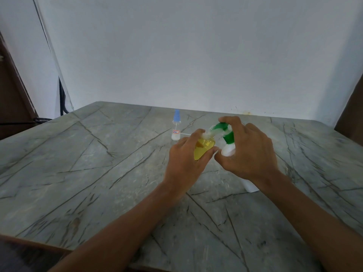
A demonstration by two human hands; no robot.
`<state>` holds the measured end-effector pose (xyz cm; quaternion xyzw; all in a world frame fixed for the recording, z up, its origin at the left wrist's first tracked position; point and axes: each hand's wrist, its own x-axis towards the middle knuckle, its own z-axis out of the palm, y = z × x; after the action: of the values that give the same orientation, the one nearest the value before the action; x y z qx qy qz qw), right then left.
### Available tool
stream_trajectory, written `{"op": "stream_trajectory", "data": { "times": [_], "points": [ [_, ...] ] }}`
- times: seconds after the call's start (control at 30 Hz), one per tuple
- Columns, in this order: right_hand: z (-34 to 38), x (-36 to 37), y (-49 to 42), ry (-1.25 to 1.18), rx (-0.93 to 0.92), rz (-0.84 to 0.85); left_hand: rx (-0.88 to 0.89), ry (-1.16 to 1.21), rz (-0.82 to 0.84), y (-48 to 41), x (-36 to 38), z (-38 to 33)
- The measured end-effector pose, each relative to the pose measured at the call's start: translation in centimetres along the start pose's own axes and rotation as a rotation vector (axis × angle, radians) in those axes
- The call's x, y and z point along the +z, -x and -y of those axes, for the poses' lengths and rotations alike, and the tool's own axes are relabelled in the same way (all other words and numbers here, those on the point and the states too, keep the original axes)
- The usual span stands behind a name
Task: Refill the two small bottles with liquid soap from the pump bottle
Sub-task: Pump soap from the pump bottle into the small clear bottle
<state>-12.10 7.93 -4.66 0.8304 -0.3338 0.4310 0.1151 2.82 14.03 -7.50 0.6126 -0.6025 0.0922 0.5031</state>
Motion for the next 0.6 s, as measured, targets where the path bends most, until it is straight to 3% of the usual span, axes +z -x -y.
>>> {"op": "stream_trajectory", "data": {
  "times": [0.6],
  "points": [
    [-0.17, -0.53, 0.39, -0.007, 0.045, -0.004, 0.003, 0.074, -0.007, 0.13, -0.05, -0.42]
  ]
}}
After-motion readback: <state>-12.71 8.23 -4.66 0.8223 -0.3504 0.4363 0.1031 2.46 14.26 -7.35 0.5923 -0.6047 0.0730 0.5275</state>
